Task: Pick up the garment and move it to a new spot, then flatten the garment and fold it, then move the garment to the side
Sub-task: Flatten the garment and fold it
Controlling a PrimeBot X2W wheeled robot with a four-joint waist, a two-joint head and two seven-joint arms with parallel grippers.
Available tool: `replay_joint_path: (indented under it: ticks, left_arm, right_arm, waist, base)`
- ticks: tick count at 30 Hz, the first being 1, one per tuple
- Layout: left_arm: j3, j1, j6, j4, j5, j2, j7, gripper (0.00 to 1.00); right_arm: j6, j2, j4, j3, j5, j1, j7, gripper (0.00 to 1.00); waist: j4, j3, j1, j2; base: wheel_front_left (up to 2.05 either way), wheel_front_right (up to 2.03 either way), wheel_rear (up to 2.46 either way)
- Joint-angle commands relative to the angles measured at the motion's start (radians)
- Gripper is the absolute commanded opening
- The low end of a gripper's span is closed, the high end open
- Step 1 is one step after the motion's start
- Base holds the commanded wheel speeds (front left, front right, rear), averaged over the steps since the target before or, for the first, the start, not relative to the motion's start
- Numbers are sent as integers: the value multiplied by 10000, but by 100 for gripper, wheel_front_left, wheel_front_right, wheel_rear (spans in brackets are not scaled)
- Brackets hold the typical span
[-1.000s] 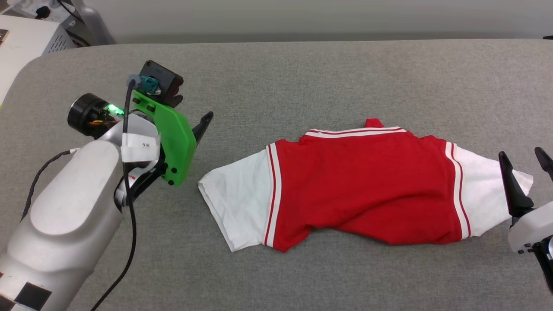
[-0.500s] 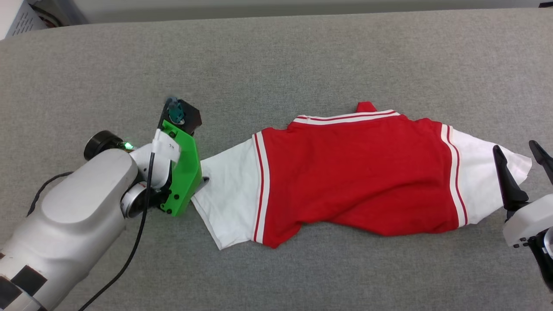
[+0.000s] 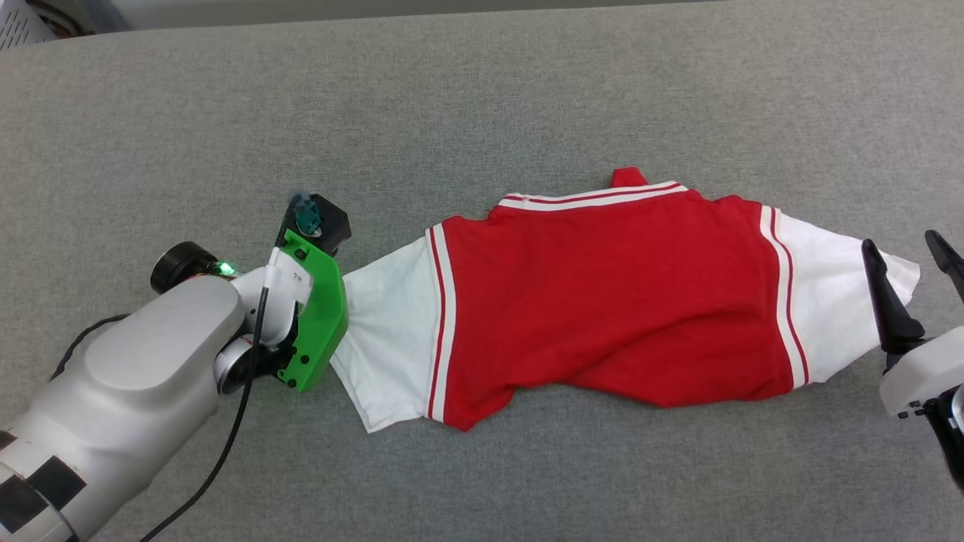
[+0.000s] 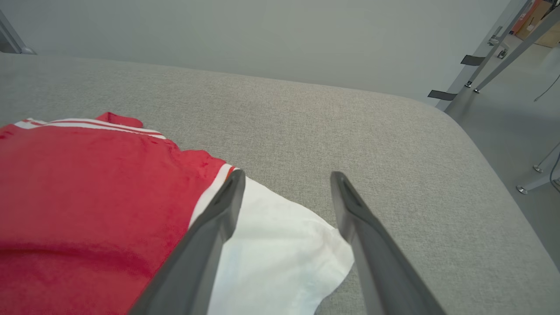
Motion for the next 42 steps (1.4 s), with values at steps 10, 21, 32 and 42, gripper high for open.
replay_joint_path:
  ticks: [10, 21, 32, 42]
  left_arm:
    - [342, -12, -18, 24, -79, 871, -2873, 0]
    - [714, 104, 850, -1687, 91, 1741, -3424, 0]
    - [709, -36, 1409, -2905, 415, 1931, -3357, 0]
    - [809, -444, 1543, -3323, 662, 1976, -3382, 0]
  right_arm:
    - [-7, -1194, -364, 42, 318, -608, 669, 100]
    - [-7, -3183, -982, 1503, 3115, -1213, 5457, 100]
    - [-7, -3698, 447, 2270, 4351, -2462, 8310, 100]
    - [-7, -2950, 2388, 3294, 4108, -3588, 7739, 100]
  waist:
    - [209, -686, 0, 0]
    - [460, -721, 0, 0]
    - [785, -50, 0, 0]
    - [1003, 744, 0, 0]
  base:
    - [0, 0, 0]
    - [0, 0, 0]
    - [0, 0, 0]
    - [0, 0, 0]
